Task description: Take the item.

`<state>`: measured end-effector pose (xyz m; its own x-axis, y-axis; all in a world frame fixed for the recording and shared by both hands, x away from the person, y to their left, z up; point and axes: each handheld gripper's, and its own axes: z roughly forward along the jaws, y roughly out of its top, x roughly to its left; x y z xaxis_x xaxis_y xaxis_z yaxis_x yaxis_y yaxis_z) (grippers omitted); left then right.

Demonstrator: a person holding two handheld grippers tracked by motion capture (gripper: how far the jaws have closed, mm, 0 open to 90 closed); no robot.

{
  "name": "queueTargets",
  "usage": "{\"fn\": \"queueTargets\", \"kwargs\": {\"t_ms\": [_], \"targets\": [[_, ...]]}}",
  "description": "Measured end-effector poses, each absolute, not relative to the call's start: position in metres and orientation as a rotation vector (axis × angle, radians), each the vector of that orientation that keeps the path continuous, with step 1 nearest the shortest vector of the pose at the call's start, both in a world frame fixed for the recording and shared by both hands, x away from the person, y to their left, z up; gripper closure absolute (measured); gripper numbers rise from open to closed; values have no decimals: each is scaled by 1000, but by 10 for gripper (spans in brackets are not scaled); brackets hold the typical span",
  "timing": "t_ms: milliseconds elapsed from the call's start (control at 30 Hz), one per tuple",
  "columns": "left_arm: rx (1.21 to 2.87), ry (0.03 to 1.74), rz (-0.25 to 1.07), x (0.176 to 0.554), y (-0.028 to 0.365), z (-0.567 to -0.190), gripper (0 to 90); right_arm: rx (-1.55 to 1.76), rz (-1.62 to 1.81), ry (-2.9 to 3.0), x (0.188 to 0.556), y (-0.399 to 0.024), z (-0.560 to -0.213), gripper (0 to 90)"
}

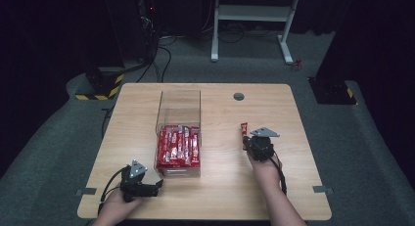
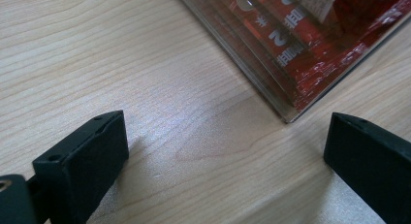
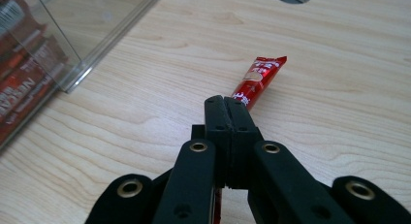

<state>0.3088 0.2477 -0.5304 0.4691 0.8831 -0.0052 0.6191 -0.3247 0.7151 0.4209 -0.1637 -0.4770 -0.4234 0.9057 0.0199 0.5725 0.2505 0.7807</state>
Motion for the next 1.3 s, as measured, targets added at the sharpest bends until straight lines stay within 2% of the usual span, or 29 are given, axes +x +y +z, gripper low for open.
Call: {"fn": "queueTargets", "kwargs": {"t_ms": [967, 1300], "targets": [[2062, 1241, 516, 308, 247, -531, 25, 1405, 936, 2116, 436, -169, -506, 884], [2062, 1241, 516, 308, 247, -531, 25, 1398, 996, 2102, 434, -166, -497, 751]]}}
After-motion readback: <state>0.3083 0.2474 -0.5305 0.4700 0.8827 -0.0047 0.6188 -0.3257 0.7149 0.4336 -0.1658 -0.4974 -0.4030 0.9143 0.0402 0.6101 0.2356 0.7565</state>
